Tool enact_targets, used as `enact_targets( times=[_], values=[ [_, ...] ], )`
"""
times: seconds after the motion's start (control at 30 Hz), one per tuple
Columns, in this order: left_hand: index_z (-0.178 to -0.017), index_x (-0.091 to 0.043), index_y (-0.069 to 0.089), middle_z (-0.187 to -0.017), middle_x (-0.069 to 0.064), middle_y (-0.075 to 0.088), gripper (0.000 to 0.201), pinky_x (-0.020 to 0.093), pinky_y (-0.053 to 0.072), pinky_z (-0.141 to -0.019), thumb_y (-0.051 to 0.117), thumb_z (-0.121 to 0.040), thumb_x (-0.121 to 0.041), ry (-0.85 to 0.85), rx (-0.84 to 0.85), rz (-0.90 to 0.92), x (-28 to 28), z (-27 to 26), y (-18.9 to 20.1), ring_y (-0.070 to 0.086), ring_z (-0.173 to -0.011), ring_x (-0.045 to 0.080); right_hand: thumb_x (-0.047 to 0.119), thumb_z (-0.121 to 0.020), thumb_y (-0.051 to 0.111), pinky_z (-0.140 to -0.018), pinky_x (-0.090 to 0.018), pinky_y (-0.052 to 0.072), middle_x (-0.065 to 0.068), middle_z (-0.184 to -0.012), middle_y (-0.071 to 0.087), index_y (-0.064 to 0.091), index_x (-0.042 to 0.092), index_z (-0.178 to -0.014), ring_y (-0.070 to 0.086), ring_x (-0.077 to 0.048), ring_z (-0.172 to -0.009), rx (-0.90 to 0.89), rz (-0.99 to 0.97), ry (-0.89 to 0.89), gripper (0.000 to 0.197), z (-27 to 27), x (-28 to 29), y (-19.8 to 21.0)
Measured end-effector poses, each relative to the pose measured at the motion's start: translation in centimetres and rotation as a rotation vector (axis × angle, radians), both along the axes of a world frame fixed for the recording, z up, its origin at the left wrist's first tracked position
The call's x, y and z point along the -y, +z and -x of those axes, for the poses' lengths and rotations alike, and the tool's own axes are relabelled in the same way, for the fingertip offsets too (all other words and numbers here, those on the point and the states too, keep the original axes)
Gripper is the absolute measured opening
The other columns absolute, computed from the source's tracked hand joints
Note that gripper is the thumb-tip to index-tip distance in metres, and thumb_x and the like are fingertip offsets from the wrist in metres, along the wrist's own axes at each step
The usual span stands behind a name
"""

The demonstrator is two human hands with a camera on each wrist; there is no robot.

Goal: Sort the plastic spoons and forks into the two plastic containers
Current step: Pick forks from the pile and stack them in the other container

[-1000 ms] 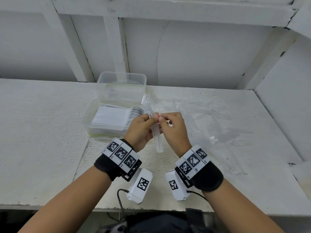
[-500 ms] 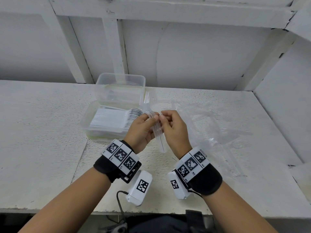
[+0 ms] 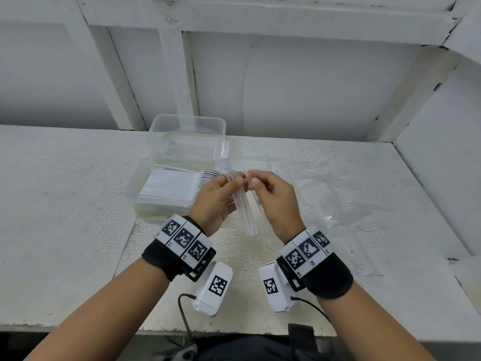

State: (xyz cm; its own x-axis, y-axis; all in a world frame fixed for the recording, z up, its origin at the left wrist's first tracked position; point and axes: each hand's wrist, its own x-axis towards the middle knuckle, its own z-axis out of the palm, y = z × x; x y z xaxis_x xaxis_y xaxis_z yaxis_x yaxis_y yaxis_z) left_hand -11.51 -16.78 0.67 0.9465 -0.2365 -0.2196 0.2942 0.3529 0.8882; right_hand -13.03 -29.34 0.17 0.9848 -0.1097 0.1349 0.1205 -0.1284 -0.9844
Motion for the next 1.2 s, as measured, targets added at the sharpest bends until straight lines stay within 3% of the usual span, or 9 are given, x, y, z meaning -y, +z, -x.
enact_targets(
  times=[0.27,0.5,0.67,0.77,0.83,0.9,0.97,1.1,1.2],
  values=[
    [-0.099,-0.003,0.065,-0.081,0.005,0.069,0.019,0.025,0.056,-0.065,0.05,-0.094,-0.013,-0.024,-0.008,0.014,0.2,0.0,-0.1,0.067,-0.072,0.013,0.007,-0.093,0.054,-0.068,-0.011,0.045,0.014,-0.086,0.064,0.066,0.014,-0.109,0.057,0.01,-0.071,-0.033,-0.022,0.028,0.022,0.2,0.1,-0.2],
    [-0.112,0.0,0.062,-0.094,0.012,0.07,0.027,0.027,0.057,-0.075,0.05,-0.094,-0.018,-0.027,-0.037,0.065,0.7,-0.3,0.2,0.069,-0.084,0.022,0.016,-0.096,0.05,-0.086,-0.008,0.043,0.004,-0.116,0.062,0.059,0.017,-0.125,0.056,-0.002,-0.103,0.018,0.182,0.038,0.03,0.3,-0.2,-0.3],
    [-0.118,0.004,0.057,-0.093,0.012,0.065,0.035,0.027,0.057,-0.068,0.051,-0.093,-0.02,0.009,-0.042,0.053,1.1,-0.5,0.2,0.065,-0.08,0.022,0.021,-0.098,0.045,-0.093,-0.021,0.048,0.004,-0.124,0.06,0.047,0.023,-0.136,0.057,-0.01,-0.111,-0.001,0.25,0.089,0.038,0.6,-0.3,-0.2],
    [-0.103,0.0,0.062,-0.089,0.014,0.061,0.029,0.028,0.048,-0.051,0.047,-0.095,-0.023,-0.004,-0.018,0.0,1.3,-0.5,0.3,0.059,-0.073,0.025,0.023,-0.1,0.042,-0.072,-0.026,0.056,0.002,-0.101,0.065,0.041,0.032,-0.139,0.065,-0.013,-0.08,-0.06,0.182,0.12,0.041,0.9,-0.5,-0.1],
    [-0.095,-0.005,0.066,-0.09,0.012,0.063,0.028,0.029,0.05,-0.051,0.046,-0.095,-0.024,-0.004,-0.002,0.0,1.4,-0.5,0.5,0.061,-0.068,0.022,0.022,-0.1,0.041,-0.063,-0.02,0.052,0.003,-0.078,0.061,0.038,0.032,-0.141,0.058,-0.005,-0.06,-0.053,0.191,0.129,0.042,1.0,-0.4,0.0],
    [-0.105,-0.001,0.065,-0.089,0.01,0.066,0.032,0.026,0.052,-0.048,0.045,-0.096,-0.024,0.0,0.002,0.007,1.6,-0.6,0.5,0.065,-0.063,0.016,0.022,-0.099,0.042,-0.058,-0.011,0.046,0.008,-0.07,0.055,0.032,0.031,-0.143,0.052,0.004,-0.054,-0.055,0.211,0.156,0.046,0.8,-0.4,0.0],
    [-0.118,0.004,0.058,-0.097,0.01,0.067,0.037,0.021,0.053,-0.053,0.044,-0.097,-0.023,-0.006,0.002,0.006,1.6,-0.7,0.5,0.067,-0.068,0.01,0.024,-0.099,0.043,-0.059,-0.007,0.042,0.01,-0.08,0.055,0.024,0.032,-0.146,0.05,0.007,-0.06,-0.075,0.236,0.2,0.052,0.8,-0.6,0.2],
    [-0.127,-0.003,0.053,-0.127,0.002,0.06,0.04,0.021,0.054,-0.072,0.033,-0.101,-0.026,-0.074,0.032,-0.077,1.3,-1.0,0.6,0.065,-0.096,0.007,0.025,-0.099,0.042,-0.073,0.006,0.033,0.015,-0.114,0.044,0.021,0.028,-0.148,0.043,0.007,-0.102,-0.108,0.258,0.235,0.053,0.6,-0.2,0.6],
    [-0.128,-0.007,0.052,-0.114,0.0,0.064,0.043,0.022,0.051,-0.076,0.025,-0.103,-0.03,-0.106,0.061,-0.158,1.2,-1.0,0.7,0.066,-0.091,0.009,0.026,-0.1,0.039,-0.069,-0.003,0.043,0.017,-0.109,0.051,0.019,0.03,-0.148,0.053,0.006,-0.087,-0.128,0.283,0.249,0.052,0.3,-0.1,1.0]
  ],
)
